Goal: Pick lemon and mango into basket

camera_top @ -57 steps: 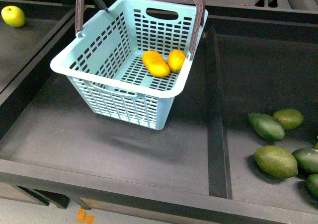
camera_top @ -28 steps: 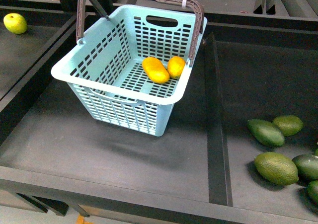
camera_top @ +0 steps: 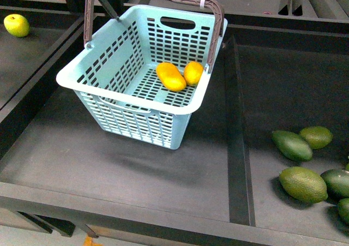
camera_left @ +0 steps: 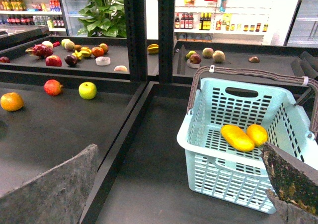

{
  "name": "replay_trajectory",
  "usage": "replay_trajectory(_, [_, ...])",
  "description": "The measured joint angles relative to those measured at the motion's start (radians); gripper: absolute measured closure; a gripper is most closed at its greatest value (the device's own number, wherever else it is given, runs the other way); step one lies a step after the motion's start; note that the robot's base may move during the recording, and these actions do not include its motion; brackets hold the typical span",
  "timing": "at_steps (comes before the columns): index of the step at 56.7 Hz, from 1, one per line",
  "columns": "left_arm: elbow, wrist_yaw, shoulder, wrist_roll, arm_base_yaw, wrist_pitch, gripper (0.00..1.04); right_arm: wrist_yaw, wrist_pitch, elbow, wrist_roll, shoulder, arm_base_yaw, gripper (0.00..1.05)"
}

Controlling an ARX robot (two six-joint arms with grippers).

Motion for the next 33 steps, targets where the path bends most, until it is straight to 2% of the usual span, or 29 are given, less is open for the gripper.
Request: replay_trajectory(33, [0.0, 0.0, 0.0, 0.0, 0.0, 0.0, 0.07, 0.0, 0.0, 0.0, 0.0, 0.0, 0.0, 0.09])
